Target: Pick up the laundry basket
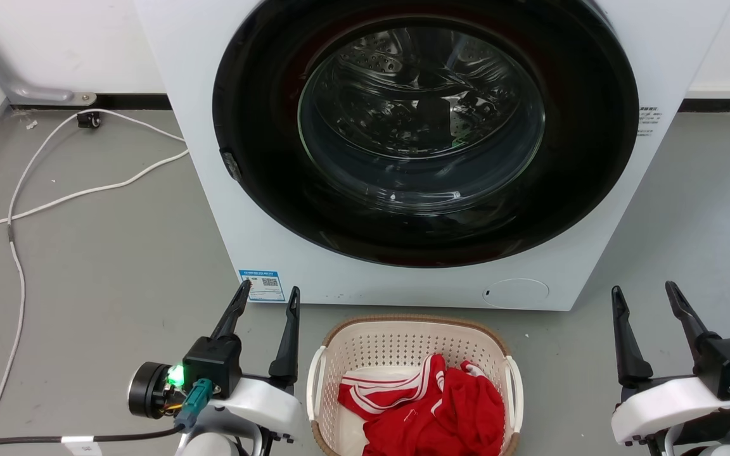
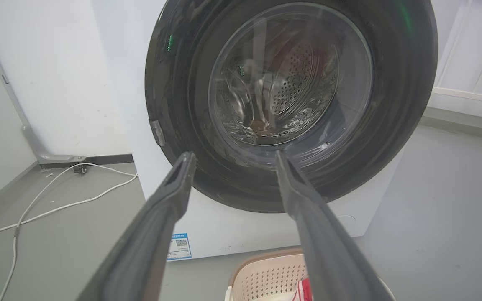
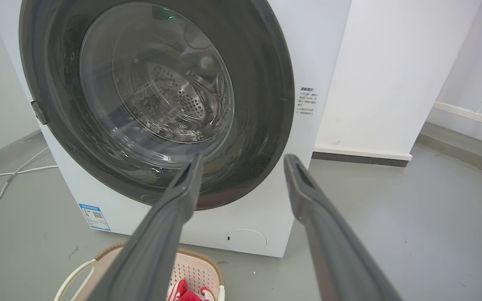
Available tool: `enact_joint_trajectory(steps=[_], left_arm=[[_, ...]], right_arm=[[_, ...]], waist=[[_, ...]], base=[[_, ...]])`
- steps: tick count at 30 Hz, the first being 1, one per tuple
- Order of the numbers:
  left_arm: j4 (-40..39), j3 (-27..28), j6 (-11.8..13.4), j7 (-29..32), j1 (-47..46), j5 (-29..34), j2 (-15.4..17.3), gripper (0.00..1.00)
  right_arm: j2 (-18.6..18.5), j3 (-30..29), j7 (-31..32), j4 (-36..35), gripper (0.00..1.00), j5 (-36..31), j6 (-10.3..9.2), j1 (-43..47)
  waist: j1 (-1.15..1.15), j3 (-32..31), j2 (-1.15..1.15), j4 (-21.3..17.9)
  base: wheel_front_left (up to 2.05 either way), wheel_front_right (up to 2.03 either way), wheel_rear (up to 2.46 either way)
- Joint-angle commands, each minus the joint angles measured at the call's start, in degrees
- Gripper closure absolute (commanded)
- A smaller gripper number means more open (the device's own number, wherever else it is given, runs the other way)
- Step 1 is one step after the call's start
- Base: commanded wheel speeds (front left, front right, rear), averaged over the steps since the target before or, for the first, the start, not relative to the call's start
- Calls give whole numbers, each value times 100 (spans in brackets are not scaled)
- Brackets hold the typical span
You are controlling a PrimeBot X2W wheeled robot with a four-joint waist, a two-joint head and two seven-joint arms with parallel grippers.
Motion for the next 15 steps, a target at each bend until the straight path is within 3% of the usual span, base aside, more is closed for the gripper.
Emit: enact_joint_trajectory(steps=[1, 15], left_arm=[[14, 9, -22, -60, -47, 127, -22, 0], [108, 142, -139, -98, -25, 140, -99, 0]], right_arm=[[5, 3, -50, -4, 0, -114, -2, -27], [45, -25, -96, 50, 0, -77, -3, -29]], waist=[[0, -1, 0, 5], [0, -8, 0, 8]], base=[[0, 0, 0], [0, 0, 0]])
